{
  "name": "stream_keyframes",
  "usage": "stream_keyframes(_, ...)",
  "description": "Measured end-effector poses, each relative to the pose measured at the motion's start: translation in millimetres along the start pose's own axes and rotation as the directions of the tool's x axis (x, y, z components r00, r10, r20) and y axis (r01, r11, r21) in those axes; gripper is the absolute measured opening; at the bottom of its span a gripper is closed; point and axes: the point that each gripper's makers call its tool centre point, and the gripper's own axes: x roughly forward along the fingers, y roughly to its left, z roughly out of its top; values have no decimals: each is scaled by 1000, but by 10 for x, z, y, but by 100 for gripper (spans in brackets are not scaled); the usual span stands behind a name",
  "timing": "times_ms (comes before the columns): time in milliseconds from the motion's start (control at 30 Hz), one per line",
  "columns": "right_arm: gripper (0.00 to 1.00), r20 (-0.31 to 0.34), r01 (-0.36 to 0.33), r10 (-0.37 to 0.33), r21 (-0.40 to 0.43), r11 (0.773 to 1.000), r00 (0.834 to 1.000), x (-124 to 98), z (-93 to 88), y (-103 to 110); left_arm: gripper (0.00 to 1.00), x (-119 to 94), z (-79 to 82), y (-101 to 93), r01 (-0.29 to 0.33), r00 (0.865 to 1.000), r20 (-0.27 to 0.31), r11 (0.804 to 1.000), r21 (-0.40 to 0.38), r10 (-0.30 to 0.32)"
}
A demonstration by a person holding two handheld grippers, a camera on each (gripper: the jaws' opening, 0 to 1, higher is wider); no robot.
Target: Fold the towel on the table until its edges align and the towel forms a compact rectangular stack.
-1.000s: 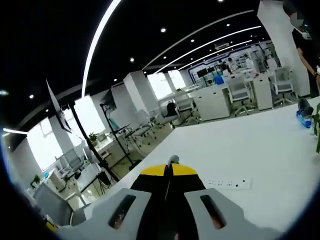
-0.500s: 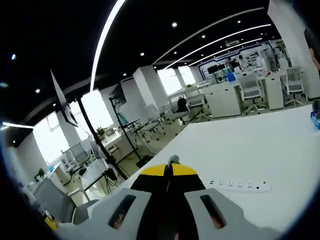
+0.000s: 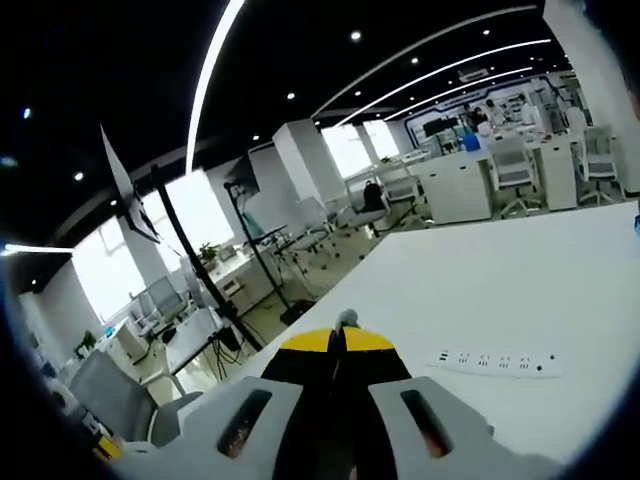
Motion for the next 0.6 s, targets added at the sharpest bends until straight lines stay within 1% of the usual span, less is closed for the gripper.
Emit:
stream_keyframes(133,0,-14,-8,8,5,1000,1000,85,-60,35,4,-39,-27,20,-14,1000,-5,1000,1,14)
stream_keyframes(233,0,-27,-14,14,2,1000,1000,159,-113,59,4,-60,-98,52,-31,999,-18,1000,0,31)
stream_keyframes(467,0,-63,-22,23,12,1000,998,369,-325,76,4,-156,-355,240,-104,993,-59,994,-33,102)
stream_keyframes(600,0,-89,-28,29,15,1000,996,480,-465,113,4,-215,-468,335,-137,988,-77,990,-44,133)
